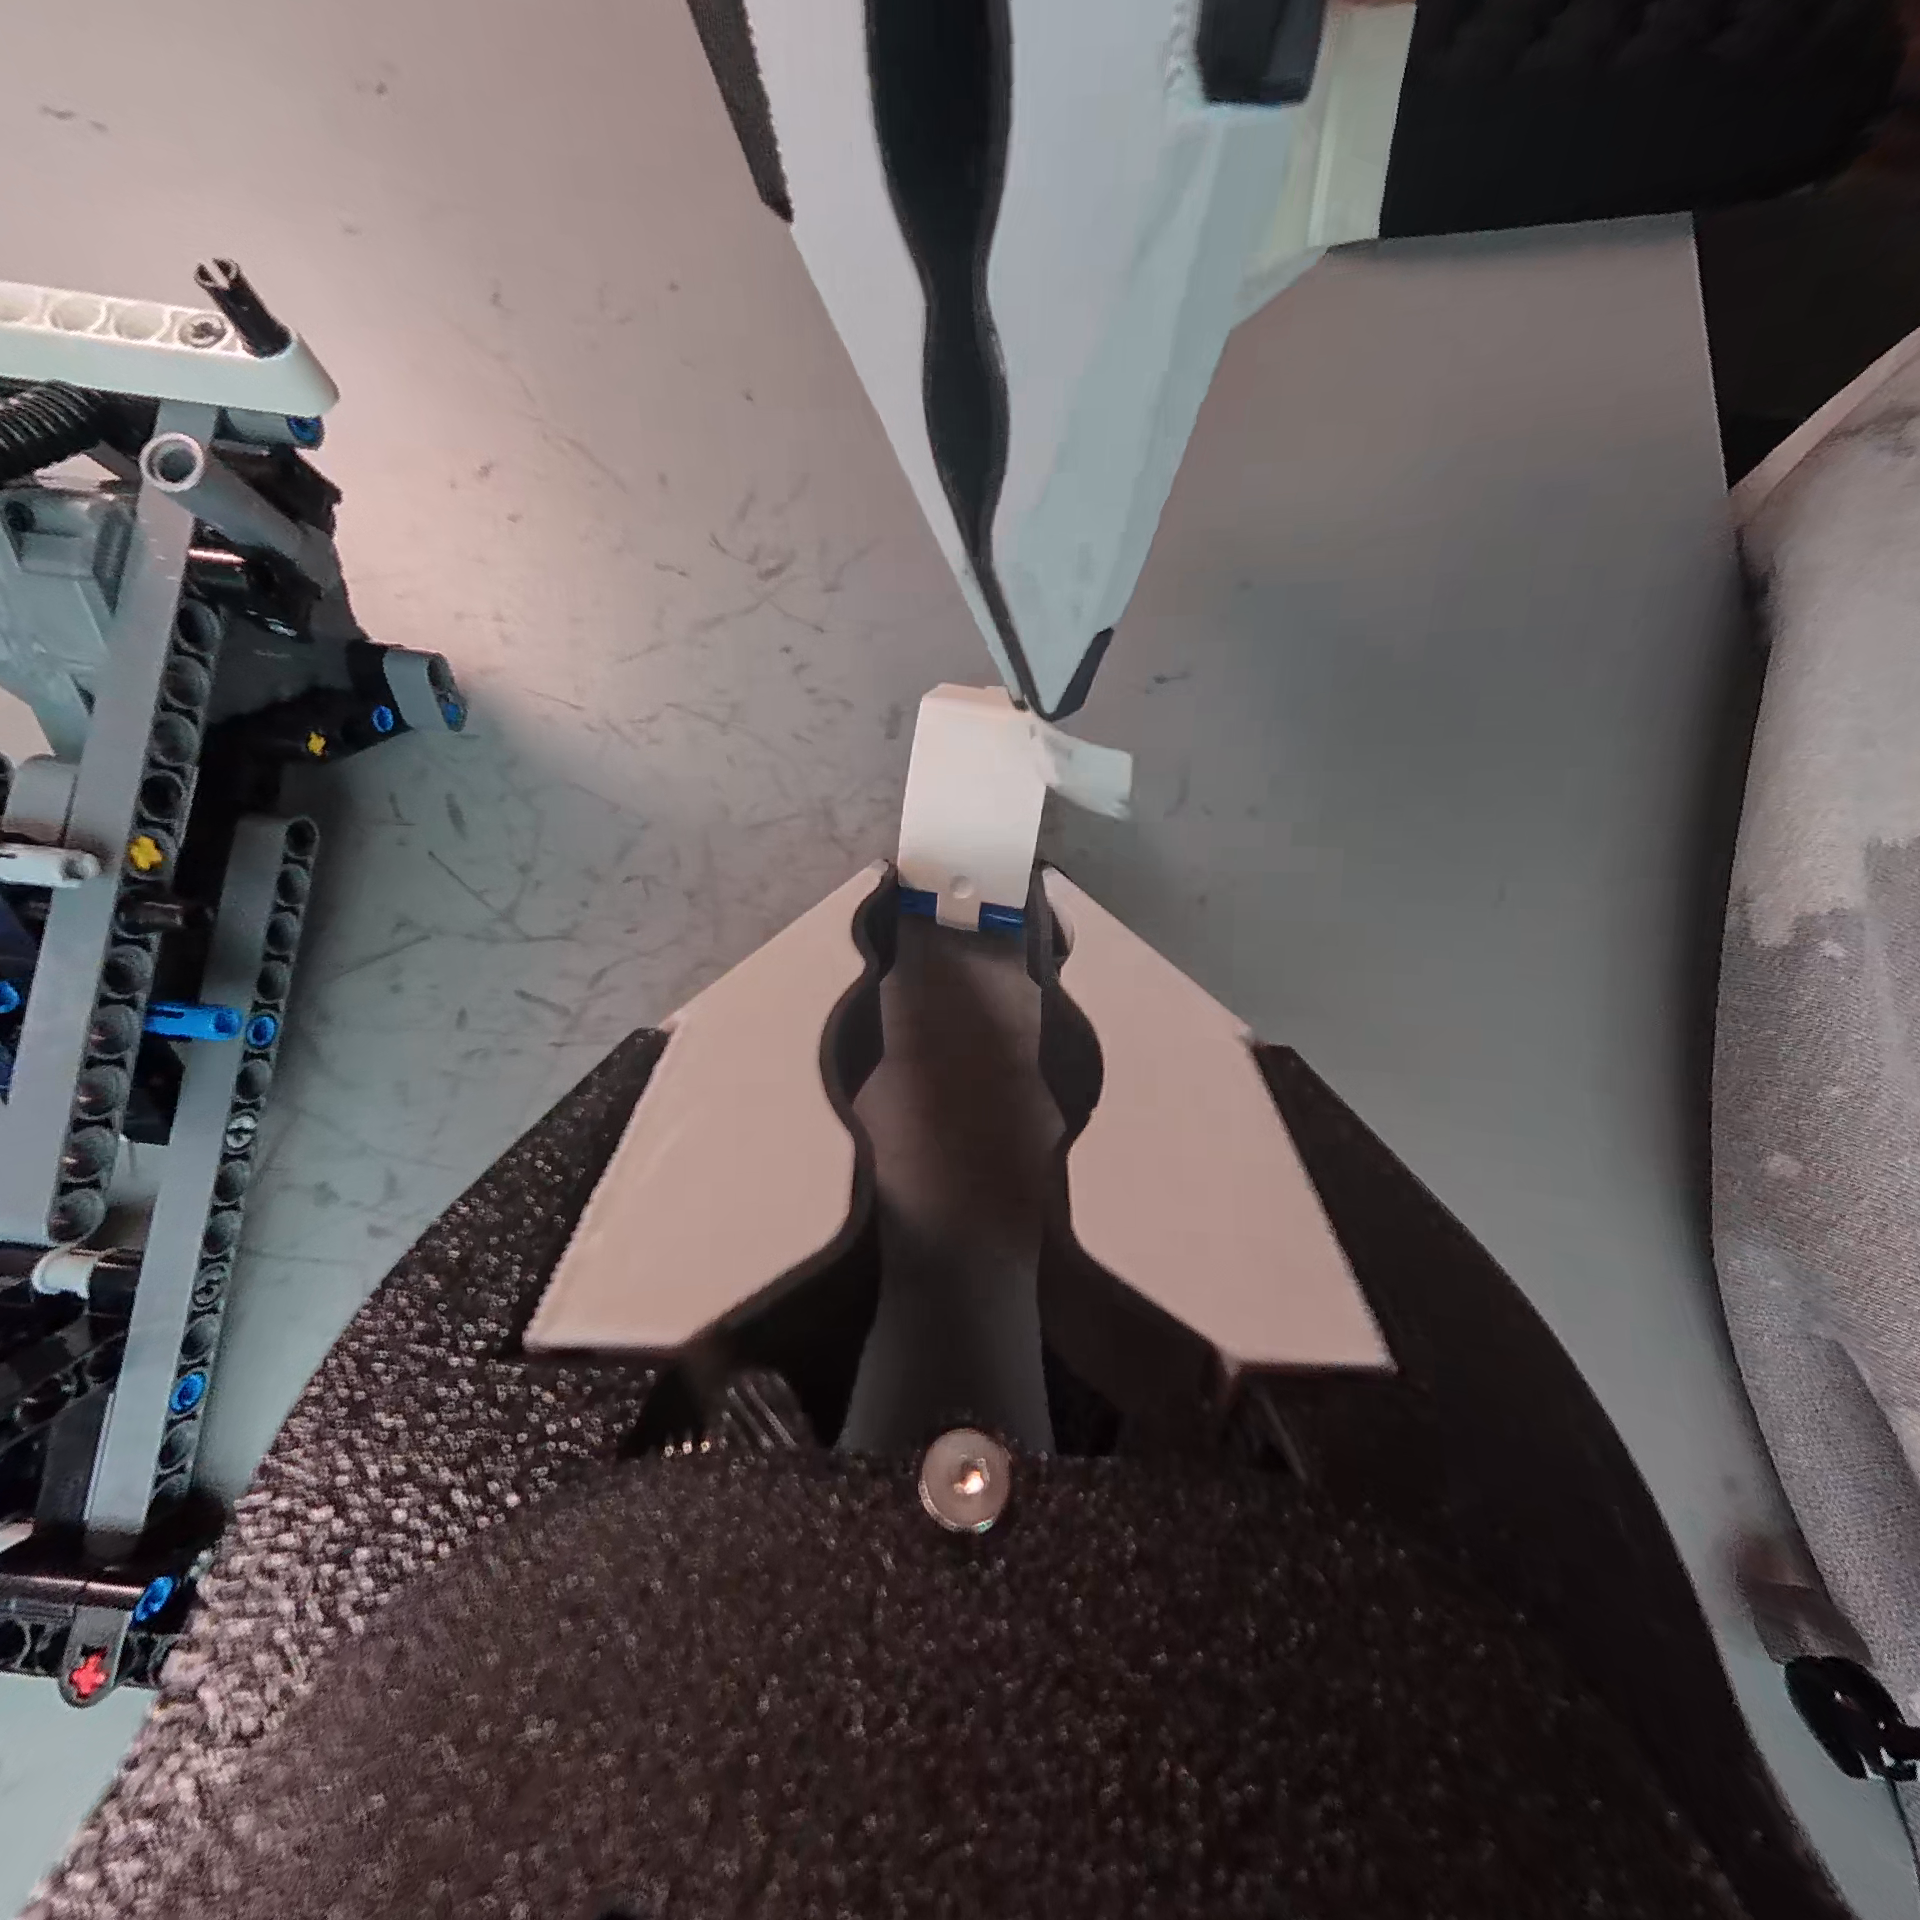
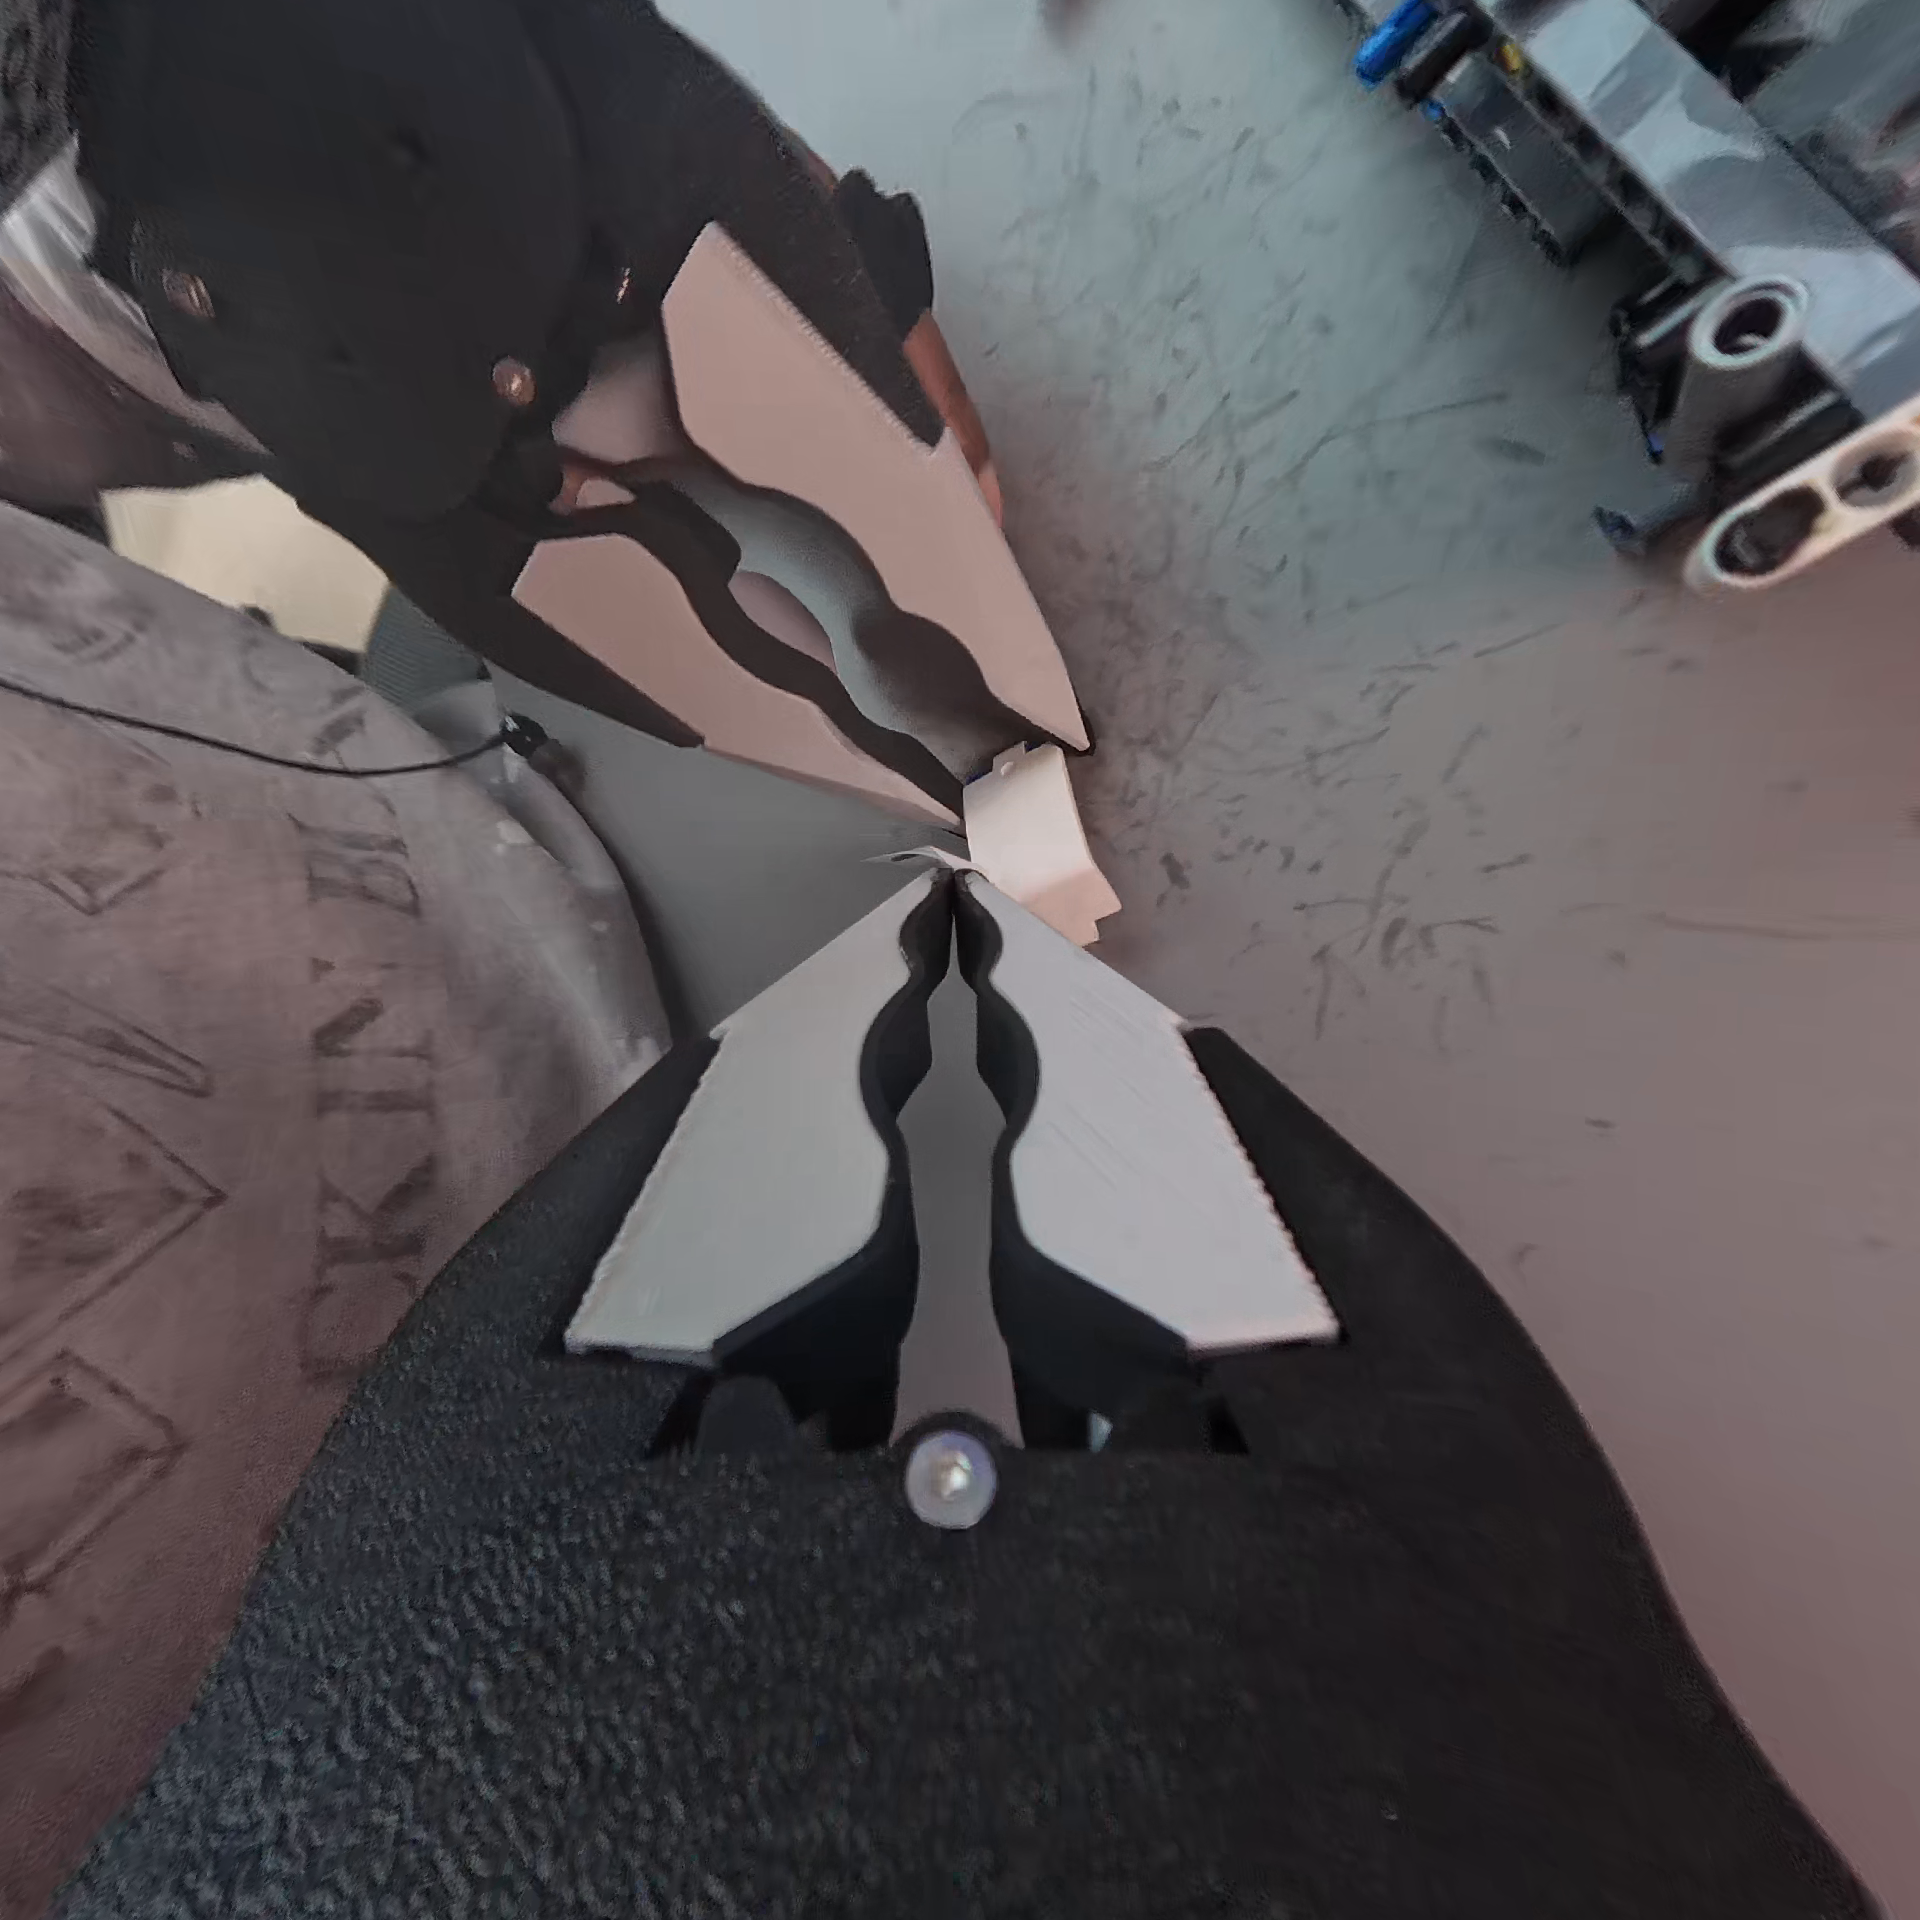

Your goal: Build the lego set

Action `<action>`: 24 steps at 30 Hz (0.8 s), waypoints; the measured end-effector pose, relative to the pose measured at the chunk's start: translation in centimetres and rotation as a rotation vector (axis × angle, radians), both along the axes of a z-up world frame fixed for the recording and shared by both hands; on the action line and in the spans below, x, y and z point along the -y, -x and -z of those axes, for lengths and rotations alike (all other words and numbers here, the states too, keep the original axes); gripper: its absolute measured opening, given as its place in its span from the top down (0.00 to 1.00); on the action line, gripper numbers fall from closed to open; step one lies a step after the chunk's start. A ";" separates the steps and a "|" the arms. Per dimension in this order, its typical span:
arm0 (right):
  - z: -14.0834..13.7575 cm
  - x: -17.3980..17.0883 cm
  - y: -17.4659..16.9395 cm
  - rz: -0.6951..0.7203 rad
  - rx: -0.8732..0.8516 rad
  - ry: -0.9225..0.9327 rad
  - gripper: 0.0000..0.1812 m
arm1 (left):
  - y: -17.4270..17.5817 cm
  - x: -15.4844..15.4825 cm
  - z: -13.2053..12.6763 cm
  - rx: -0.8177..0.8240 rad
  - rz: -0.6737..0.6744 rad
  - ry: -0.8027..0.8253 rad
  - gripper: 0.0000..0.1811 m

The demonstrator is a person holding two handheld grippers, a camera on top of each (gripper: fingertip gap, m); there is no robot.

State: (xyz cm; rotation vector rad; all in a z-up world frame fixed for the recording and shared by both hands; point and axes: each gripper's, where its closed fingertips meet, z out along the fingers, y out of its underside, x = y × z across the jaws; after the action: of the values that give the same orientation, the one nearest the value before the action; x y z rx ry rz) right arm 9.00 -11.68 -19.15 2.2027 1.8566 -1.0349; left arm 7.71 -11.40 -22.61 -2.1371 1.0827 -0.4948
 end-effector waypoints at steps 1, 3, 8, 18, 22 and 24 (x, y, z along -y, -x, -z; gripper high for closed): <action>0.0 0.1 -0.1 -0.049 -0.024 -0.050 1.00 | 0.0 0.0 0.0 -0.002 -0.003 -0.001 0.87; -0.5 0.7 -0.4 -0.126 -0.070 -0.095 1.00 | 0.0 -0.1 0.0 -0.007 -0.011 -0.005 0.87; -1.6 0.4 -0.3 -0.065 -0.106 -0.057 1.00 | 0.0 0.0 0.0 0.007 -0.015 0.011 0.87; -0.7 -0.3 0.1 0.093 0.029 0.211 1.00 | 0.0 0.5 -0.7 0.052 0.030 0.026 0.81; -0.3 0.0 0.2 0.122 0.069 0.291 1.00 | -0.1 0.7 -0.5 0.047 0.057 0.025 0.82; -0.1 0.1 0.3 0.130 0.079 0.315 1.00 | -0.1 0.8 -0.2 0.042 0.066 0.035 0.83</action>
State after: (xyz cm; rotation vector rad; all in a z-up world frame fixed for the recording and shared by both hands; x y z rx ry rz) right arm 8.75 -11.80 -19.02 2.1613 1.4206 -1.1526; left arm 7.84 -12.23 -22.38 -2.1170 1.1320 -0.5915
